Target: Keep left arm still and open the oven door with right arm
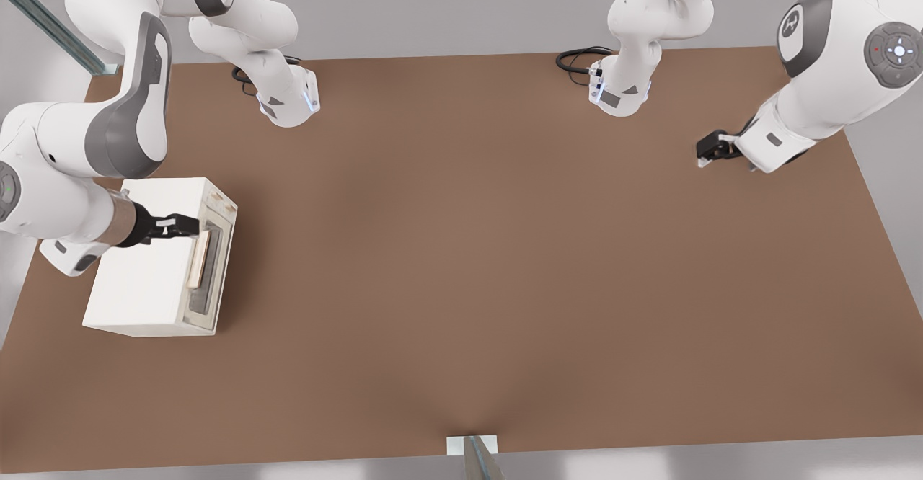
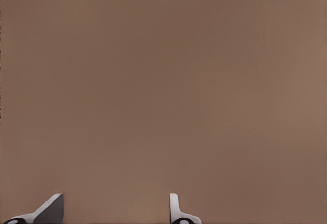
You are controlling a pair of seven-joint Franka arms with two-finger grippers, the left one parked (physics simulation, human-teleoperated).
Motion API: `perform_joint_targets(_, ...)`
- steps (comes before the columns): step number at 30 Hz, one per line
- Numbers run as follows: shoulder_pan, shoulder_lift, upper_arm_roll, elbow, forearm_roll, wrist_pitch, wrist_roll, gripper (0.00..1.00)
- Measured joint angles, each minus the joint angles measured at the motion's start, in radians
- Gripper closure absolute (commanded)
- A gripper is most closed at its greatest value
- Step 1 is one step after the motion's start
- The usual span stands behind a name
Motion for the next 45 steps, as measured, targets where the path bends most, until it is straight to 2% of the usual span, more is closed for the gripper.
perform_joint_targets(2,0.009,0.022,0.001,-0.005,-0.01,0.01,-0.006,0.0)
perform_joint_targets(3,0.051,0.064,0.0,-0.001,-0.038,0.01,-0.008,0.2)
perform_joint_targets(4,0.127,0.118,-0.001,0.018,-0.092,0.008,-0.009,0.79)
perform_joint_targets(7,0.33,0.305,-0.036,0.146,-0.282,-0.068,0.003,0.79)
perform_joint_targets(9,0.367,0.365,-0.04,0.171,-0.379,-0.111,0.03,0.79)
perform_joint_targets(11,0.374,0.393,-0.043,0.151,-0.495,-0.124,0.06,0.79)
perform_joint_targets(14,0.375,0.367,-0.077,0.058,-0.583,-0.113,0.106,0.79)
perform_joint_targets(18,0.351,0.313,-0.112,-0.133,-0.628,-0.036,0.174,0.79)
perform_joint_targets(28,0.342,0.268,-0.13,-0.29,-0.649,0.106,0.289,0.79)
perform_joint_targets(45,0.306,0.262,-0.133,-0.39,-0.697,0.178,0.391,0.79)
